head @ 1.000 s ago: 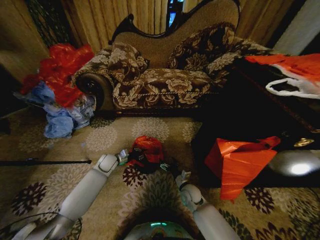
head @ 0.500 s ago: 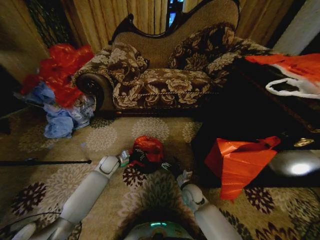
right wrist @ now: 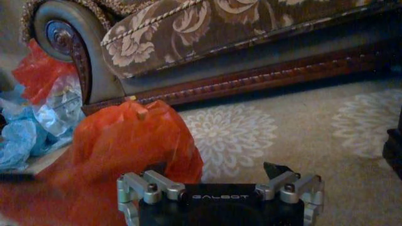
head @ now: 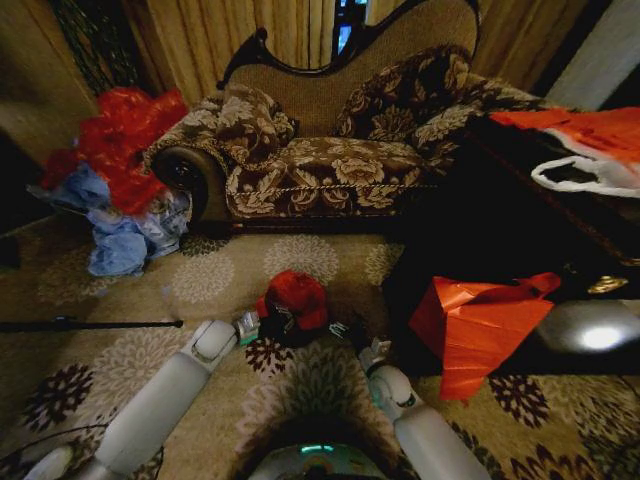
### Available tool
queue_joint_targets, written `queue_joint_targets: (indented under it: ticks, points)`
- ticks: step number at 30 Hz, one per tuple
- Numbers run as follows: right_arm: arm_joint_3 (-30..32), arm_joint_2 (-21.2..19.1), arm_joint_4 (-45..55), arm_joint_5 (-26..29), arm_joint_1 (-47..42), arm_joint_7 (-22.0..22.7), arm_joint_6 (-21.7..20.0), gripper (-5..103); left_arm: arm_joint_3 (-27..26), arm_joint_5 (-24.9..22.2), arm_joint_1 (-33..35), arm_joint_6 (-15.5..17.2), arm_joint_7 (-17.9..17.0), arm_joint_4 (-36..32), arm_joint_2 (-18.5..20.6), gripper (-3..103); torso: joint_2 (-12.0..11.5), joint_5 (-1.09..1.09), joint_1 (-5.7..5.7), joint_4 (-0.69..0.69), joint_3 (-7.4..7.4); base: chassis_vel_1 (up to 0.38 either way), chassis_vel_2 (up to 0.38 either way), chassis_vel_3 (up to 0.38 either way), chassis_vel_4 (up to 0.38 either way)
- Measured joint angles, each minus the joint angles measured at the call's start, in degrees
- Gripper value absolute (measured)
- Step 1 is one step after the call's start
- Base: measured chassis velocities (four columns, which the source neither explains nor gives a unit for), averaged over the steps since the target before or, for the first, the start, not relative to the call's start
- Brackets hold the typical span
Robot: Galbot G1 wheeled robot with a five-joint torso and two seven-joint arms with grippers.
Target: Place a garbage bag over the trash bin.
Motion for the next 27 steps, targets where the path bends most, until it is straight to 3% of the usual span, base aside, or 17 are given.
queue_joint_targets:
  ticks: [4, 14, 21, 24, 27]
  points:
    - [0.14, -0.11, 0.00, -0.05, -0.11, -0.01, -0.01, 100, -0.20, 0.73, 1.34, 0.24, -0.09, 0.96, -0.42, 0, 0.00, 0.00, 0.00, 0.00, 0.00, 0.000, 0.000, 0.000, 0.000]
    - [0.67, -0.42, 0.12, -0.39, -1.32, -0.42, 0.15, 100, -0.61, 2.12, 0.83, -0.83, -1.49, 11.09, -3.60, 0, 0.00, 0.01, 0.00, 0.00, 0.00, 0.000, 0.000, 0.000, 0.000]
    - [0.62, -0.22, 0.50, -0.72, -2.24, -0.76, 0.40, 100, 0.33, 3.12, -1.55, -2.61, -3.17, 21.04, -8.61, 0, 0.00, 0.01, 0.01, 0.00, 0.00, 0.000, 0.000, 0.000, 0.000]
    - [0.51, -0.40, 1.00, -0.77, -2.84, -0.80, 0.43, 100, 0.87, 3.54, -3.56, -3.53, -5.01, 28.44, -13.24, 0, 0.00, 0.00, 0.01, -0.01, 0.00, 0.000, 0.000, 0.000, 0.000]
    - [0.47, -0.57, 1.17, -0.77, -2.90, -0.79, 0.43, 100, 0.78, 3.53, -4.45, -3.69, -6.02, 32.23, -15.10, 0, 0.00, 0.00, 0.01, -0.01, 0.00, 0.000, 0.000, 0.000, 0.000]
